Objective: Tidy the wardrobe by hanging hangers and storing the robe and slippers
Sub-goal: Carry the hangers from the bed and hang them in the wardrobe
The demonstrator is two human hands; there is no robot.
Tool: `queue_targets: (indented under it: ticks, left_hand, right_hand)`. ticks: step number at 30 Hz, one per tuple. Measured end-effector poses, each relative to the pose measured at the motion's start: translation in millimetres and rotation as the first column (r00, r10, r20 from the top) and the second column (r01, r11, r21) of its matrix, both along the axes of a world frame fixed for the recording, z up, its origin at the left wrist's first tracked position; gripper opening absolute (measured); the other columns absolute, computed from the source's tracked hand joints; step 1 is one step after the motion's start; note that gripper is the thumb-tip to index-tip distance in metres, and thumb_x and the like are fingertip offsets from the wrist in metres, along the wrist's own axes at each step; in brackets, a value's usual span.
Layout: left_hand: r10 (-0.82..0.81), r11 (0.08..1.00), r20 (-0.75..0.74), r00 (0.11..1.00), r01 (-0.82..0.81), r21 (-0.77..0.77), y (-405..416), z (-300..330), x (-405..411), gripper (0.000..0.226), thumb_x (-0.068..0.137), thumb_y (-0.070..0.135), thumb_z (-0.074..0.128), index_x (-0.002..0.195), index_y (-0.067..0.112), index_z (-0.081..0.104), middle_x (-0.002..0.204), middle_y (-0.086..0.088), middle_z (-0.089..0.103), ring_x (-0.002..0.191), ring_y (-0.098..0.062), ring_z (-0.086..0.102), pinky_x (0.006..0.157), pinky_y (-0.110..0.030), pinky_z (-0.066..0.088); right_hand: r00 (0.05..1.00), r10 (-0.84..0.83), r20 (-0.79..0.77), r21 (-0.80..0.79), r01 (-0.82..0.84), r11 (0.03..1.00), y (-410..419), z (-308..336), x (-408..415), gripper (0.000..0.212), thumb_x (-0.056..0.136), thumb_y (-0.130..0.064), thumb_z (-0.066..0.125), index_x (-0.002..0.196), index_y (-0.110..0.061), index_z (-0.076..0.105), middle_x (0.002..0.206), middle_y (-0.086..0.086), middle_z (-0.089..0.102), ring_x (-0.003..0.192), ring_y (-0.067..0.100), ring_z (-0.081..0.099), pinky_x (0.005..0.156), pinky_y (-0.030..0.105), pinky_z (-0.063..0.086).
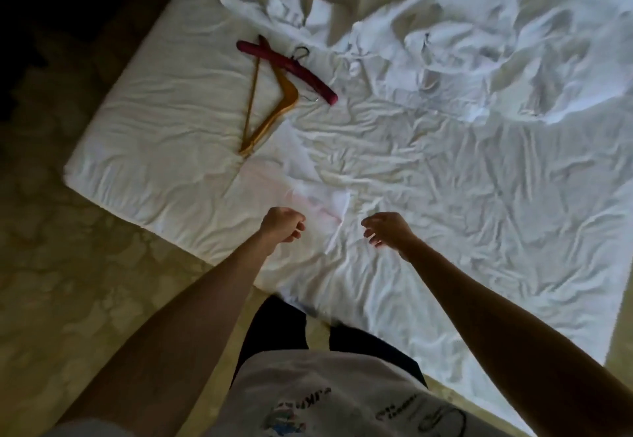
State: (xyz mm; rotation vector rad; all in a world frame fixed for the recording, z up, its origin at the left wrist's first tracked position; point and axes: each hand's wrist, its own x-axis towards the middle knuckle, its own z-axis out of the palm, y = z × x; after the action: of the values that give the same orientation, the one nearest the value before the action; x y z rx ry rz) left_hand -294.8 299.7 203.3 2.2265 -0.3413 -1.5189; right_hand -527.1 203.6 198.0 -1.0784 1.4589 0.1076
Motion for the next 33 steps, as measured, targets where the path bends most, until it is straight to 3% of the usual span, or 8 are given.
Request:
queue_targets:
  ticks: [3, 12, 15, 18, 22, 25, 29, 33]
  left_hand:
    - [0.011, 1.000, 0.015, 1.000, -0.011, -0.010, -33.2, -5.7, 16.2, 0.018, 0.090, 0.018, 0.061, 0.103, 0.009, 0.071, 0.076, -0.003, 0.073, 0.056, -0.012, 0.063, 0.049, -0.021, 0.048]
    - [-0.094, 0.995, 0.038, 0.995, 0.093, 0.026, -126.9, -60.9, 105.8, 0.018, 0.091, 0.021, 0.060, 0.083, 0.009, 0.072, 0.076, -0.004, 0.071, 0.059, -0.014, 0.063, 0.050, -0.022, 0.048]
    - [-0.213, 0.977, 0.167, 0.963, 0.211, 0.033, -169.9, -101.5, 142.0, 0.026, 0.091, 0.028, 0.058, 0.085, 0.009, 0.074, 0.077, -0.006, 0.073, 0.075, -0.024, 0.070, 0.065, -0.032, 0.055]
    - [-0.309, 0.946, 0.489, 0.816, 0.317, 0.070, -218.6, -155.7, 174.6, 0.033, 0.092, 0.033, 0.058, 0.108, 0.007, 0.071, 0.111, -0.014, 0.072, 0.109, -0.032, 0.065, 0.088, -0.036, 0.049]
    - [-0.385, 0.897, 0.729, 0.566, 0.417, 0.150, -273.9, -231.7, 196.7, 0.056, 0.096, 0.048, 0.054, 0.134, 0.007, 0.050, 0.137, -0.016, 0.051, 0.126, -0.033, 0.049, 0.097, -0.045, 0.044]
    - [-0.416, 0.854, 0.804, 0.425, 0.486, 0.185, -280.4, -284.4, 202.0, 0.063, 0.094, 0.057, 0.051, 0.130, 0.005, 0.051, 0.128, -0.018, 0.055, 0.116, -0.035, 0.053, 0.088, -0.045, 0.046]
    - [-0.258, 0.839, 0.937, 0.235, 0.536, 0.097, -266.1, -327.5, 212.2, 0.050, 0.099, 0.056, 0.044, 0.114, 0.009, 0.058, 0.108, -0.016, 0.061, 0.098, -0.034, 0.058, 0.078, -0.045, 0.047]
    - [-0.203, 0.842, 0.963, 0.178, 0.534, 0.079, -267.0, -337.2, 210.8, 0.046, 0.103, 0.052, 0.039, 0.110, 0.010, 0.058, 0.104, -0.014, 0.059, 0.095, -0.033, 0.056, 0.077, -0.045, 0.042]
  right_hand:
    - [1.000, -0.015, 0.014, -0.030, 0.016, 0.999, -43.5, -5.9, 24.5, 0.013, 0.094, -0.016, 0.063, 0.095, -0.007, 0.072, 0.074, 0.007, 0.069, 0.057, 0.016, 0.059, 0.053, 0.024, 0.048]
    - [1.000, 0.008, -0.019, -0.106, -0.010, 0.994, -180.1, -37.1, 123.4, 0.011, 0.092, -0.015, 0.065, 0.086, -0.012, 0.072, 0.080, 0.009, 0.070, 0.060, 0.017, 0.061, 0.055, 0.025, 0.051]
    - [0.995, 0.062, -0.073, -0.158, -0.073, 0.985, -224.7, -71.5, 164.9, 0.012, 0.089, -0.016, 0.066, 0.079, -0.015, 0.073, 0.080, 0.010, 0.073, 0.064, 0.018, 0.064, 0.057, 0.027, 0.051]
    - [0.969, 0.105, -0.225, -0.334, -0.178, 0.926, -263.1, -121.4, 203.9, 0.012, 0.083, -0.013, 0.063, 0.082, -0.012, 0.075, 0.084, 0.009, 0.074, 0.075, 0.021, 0.066, 0.063, 0.027, 0.051]
    - [0.905, 0.161, -0.395, -0.587, -0.383, 0.713, -314.4, -194.3, 244.1, 0.037, 0.085, -0.014, 0.068, 0.121, -0.019, 0.068, 0.120, 0.008, 0.062, 0.111, 0.026, 0.059, 0.088, 0.035, 0.051]
    - [0.862, 0.257, -0.436, -0.634, -0.498, 0.592, -340.8, -245.9, 263.9, 0.048, 0.089, -0.019, 0.065, 0.136, -0.011, 0.056, 0.128, 0.015, 0.056, 0.117, 0.035, 0.053, 0.093, 0.040, 0.047]
    - [0.848, 0.214, -0.485, -0.735, -0.528, 0.426, -342.6, -295.4, 275.7, 0.038, 0.097, -0.032, 0.055, 0.123, -0.004, 0.059, 0.117, 0.018, 0.057, 0.106, 0.038, 0.053, 0.083, 0.048, 0.050]
    - [0.880, 0.123, -0.459, -0.826, -0.474, 0.305, -341.5, -316.1, 276.9, 0.041, 0.094, -0.038, 0.049, 0.107, 0.000, 0.059, 0.106, 0.020, 0.059, 0.096, 0.040, 0.056, 0.073, 0.046, 0.047]
